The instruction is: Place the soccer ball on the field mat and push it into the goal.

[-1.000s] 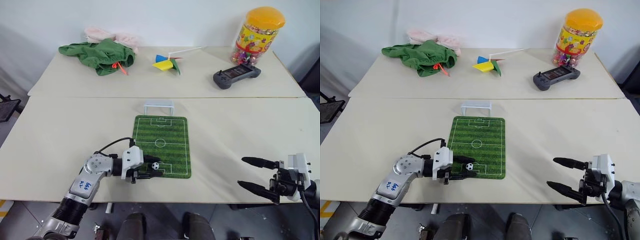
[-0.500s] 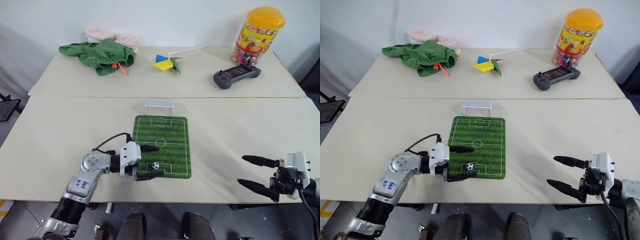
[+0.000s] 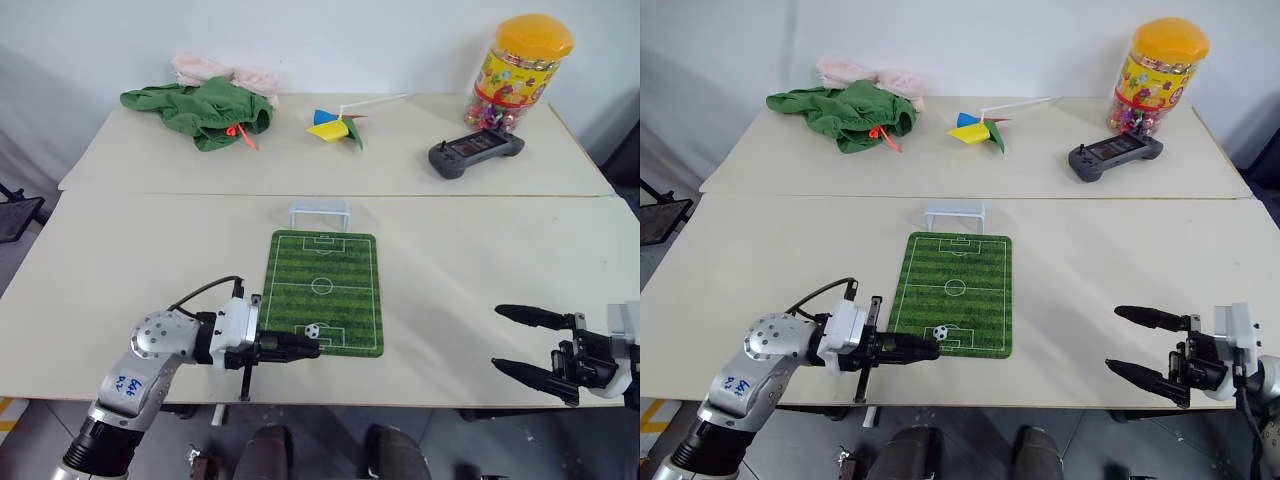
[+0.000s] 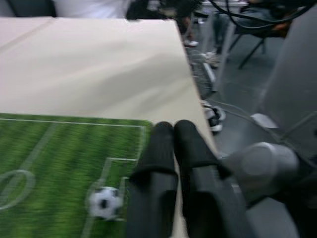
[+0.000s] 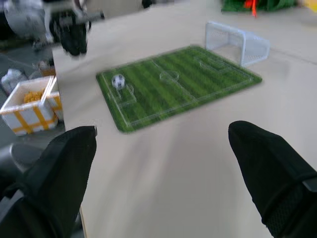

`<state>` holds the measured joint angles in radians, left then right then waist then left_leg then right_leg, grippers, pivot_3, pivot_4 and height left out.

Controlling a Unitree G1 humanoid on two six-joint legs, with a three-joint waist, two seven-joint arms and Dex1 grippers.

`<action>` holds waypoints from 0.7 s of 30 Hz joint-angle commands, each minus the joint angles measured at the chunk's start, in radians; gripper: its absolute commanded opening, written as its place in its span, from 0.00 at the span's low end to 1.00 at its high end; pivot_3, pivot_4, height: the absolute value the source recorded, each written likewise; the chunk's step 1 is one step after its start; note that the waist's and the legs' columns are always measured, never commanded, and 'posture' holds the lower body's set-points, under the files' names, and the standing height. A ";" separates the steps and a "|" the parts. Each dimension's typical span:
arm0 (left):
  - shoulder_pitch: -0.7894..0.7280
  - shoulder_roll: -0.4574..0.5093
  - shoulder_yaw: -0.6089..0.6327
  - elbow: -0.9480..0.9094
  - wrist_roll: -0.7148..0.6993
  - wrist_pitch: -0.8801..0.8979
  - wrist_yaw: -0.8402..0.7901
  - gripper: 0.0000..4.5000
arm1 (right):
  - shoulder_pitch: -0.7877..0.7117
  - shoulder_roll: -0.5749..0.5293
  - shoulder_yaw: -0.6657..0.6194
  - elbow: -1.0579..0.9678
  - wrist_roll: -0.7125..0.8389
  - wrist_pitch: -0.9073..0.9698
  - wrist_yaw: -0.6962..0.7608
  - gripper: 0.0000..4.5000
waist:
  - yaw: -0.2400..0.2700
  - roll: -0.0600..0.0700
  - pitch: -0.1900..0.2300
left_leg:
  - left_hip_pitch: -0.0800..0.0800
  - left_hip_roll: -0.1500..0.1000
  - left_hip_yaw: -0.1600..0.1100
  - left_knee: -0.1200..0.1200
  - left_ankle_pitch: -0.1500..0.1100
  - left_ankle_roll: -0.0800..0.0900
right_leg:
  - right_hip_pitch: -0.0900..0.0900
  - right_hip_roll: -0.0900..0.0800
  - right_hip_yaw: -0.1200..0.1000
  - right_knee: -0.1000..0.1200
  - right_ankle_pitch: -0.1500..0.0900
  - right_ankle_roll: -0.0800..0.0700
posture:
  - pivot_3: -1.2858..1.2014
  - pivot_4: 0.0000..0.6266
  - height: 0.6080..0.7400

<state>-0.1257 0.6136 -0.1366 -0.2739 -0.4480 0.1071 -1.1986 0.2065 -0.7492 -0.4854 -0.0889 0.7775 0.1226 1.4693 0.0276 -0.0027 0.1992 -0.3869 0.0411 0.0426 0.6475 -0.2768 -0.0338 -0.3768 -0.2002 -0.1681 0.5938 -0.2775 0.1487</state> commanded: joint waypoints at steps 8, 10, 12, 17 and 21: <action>-0.093 -0.023 -0.062 0.169 0.107 -0.047 -0.008 0.01 | 0.140 0.061 -0.052 -0.168 0.017 0.003 -0.102 1.00 | 0.000 0.001 0.000 | 0.000 0.002 0.001 0.001 -0.004 0.006 | 0.000 0.002 0.002 -0.001 0.001 -0.002 | 0.52 0.24 1.00; -0.131 -0.043 -0.065 0.222 0.138 -0.057 0.017 0.01 | 0.147 0.066 -0.057 -0.180 0.019 0.004 -0.120 1.00 | -0.001 0.001 0.000 | 0.000 0.003 0.002 0.001 -0.005 0.006 | -0.001 0.003 0.002 -0.001 0.001 -0.002 | 0.52 0.24 1.00; -0.181 -0.071 -0.066 0.291 0.176 -0.071 0.056 0.01 | 0.158 0.070 -0.061 -0.189 0.017 0.002 -0.133 1.00 | -0.001 0.001 0.000 | 0.000 0.004 0.002 0.002 -0.005 0.005 | -0.001 0.004 0.003 -0.001 0.001 -0.002 | 0.52 0.24 1.00; -0.321 -0.167 -0.029 0.477 0.257 -0.164 0.205 0.01 | 0.141 0.078 -0.057 -0.194 0.018 -0.002 -0.173 1.00 | -0.001 0.001 0.000 | 0.001 0.004 0.003 0.001 -0.004 0.003 | -0.001 0.005 0.003 -0.001 0.001 -0.002 | 0.52 0.24 1.00; -0.432 -0.229 0.053 0.550 0.252 -0.179 0.339 0.01 | 0.106 0.083 -0.046 -0.187 0.015 -0.003 -0.201 1.00 | -0.001 -0.001 0.001 | 0.000 0.004 0.003 0.004 -0.004 0.003 | -0.001 0.005 0.004 -0.001 0.002 -0.001 | 0.52 0.24 1.00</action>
<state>-0.5240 0.3881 -0.1409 0.2631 -0.1925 -0.0405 -0.9145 0.3159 -0.6724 -0.5171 -0.2557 0.7852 0.1313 1.2822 0.0270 -0.0039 0.1998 -0.3873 0.0454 0.0458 0.6513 -0.2808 -0.0306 -0.3774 -0.1955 -0.1645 0.5928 -0.2749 0.1475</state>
